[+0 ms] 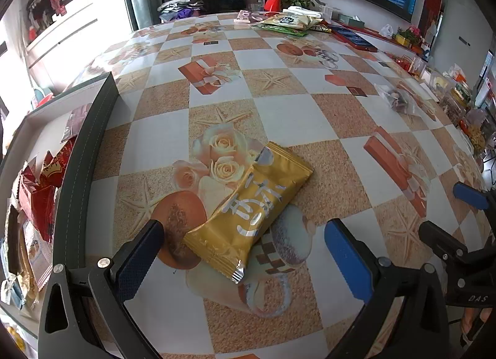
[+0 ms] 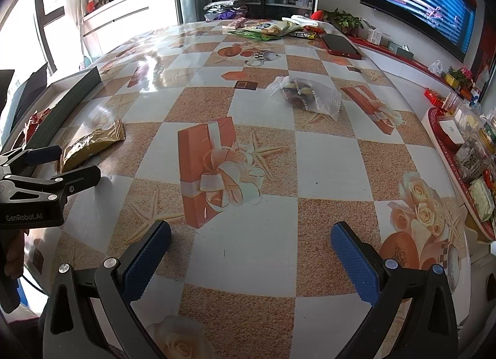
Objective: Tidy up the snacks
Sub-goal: 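Move both tools back to the table, left tool over the gold packet, then grasp gold packet with left tool while right tool grasps clear candy bag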
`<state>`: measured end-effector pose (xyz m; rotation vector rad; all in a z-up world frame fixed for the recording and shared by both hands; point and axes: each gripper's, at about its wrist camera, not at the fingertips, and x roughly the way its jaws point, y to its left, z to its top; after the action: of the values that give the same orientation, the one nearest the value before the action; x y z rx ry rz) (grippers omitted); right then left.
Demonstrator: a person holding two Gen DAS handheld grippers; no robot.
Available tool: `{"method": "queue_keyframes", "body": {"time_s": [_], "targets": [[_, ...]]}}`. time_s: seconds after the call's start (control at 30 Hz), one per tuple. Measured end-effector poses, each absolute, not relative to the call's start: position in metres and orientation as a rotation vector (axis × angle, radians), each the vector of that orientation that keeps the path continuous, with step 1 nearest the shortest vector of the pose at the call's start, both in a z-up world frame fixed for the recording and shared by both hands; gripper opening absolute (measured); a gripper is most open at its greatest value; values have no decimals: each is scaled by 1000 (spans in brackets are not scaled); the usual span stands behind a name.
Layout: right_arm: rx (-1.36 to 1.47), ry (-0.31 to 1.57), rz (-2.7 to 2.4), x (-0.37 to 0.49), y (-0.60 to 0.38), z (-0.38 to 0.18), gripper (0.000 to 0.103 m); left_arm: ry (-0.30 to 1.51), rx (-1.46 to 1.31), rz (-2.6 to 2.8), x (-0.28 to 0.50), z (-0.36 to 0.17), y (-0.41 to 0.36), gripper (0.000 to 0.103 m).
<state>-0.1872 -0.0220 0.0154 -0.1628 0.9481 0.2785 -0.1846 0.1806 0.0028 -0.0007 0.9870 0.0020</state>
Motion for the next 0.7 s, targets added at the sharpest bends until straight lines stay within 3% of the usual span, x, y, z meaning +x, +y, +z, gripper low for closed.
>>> {"method": "queue_keyframes", "body": {"time_s": [0.7], "targets": [[-163, 947, 280, -187, -22, 15, 103, 996, 3, -1, -188, 2, 181, 103]]}}
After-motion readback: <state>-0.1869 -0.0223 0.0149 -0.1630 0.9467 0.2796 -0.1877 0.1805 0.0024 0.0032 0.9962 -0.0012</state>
